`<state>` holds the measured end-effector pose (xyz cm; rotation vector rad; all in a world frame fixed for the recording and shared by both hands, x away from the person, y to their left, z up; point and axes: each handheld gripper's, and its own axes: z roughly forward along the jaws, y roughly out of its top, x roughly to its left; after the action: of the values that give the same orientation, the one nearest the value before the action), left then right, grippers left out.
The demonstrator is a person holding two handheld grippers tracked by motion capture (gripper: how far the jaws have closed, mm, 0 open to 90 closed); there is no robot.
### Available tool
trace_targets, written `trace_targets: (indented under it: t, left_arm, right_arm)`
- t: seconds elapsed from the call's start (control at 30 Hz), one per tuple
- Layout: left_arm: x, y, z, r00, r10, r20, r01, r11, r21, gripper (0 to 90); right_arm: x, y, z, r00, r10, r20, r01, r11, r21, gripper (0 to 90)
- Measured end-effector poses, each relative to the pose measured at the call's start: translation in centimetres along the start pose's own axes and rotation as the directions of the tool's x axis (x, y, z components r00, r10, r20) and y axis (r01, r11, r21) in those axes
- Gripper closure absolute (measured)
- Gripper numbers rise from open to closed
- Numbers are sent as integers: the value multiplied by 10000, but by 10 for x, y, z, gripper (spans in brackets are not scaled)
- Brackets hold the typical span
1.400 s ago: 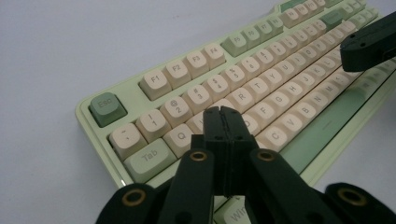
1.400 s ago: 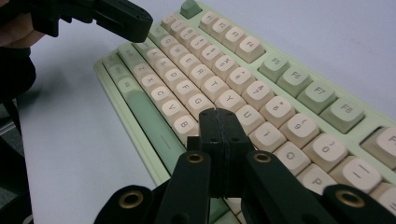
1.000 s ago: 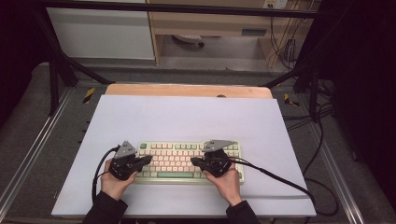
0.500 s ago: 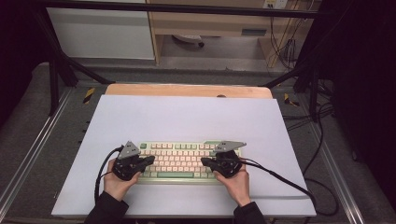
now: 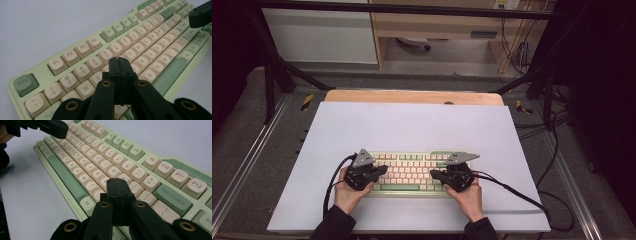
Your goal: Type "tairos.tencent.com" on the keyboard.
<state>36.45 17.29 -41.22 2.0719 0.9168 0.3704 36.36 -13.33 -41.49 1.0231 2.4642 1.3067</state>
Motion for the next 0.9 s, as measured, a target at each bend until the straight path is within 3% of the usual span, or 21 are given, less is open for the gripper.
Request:
trace_targets:
  t: [0.47, 0.9]
  left_arm:
    - [-6, 8, 24, 10000, 58, 20, -58, 9996, 285, 900]
    - [-9, 7, 33, 9998, 174, -1, -174, 9989, 440, 900]
  right_arm:
    - [-1, -1, -1, 10000, 22, 0, -22, 10000, -18, 900]
    - [-1, -1, -1, 10000, 9, -28, -9, 10000, 4, 900]
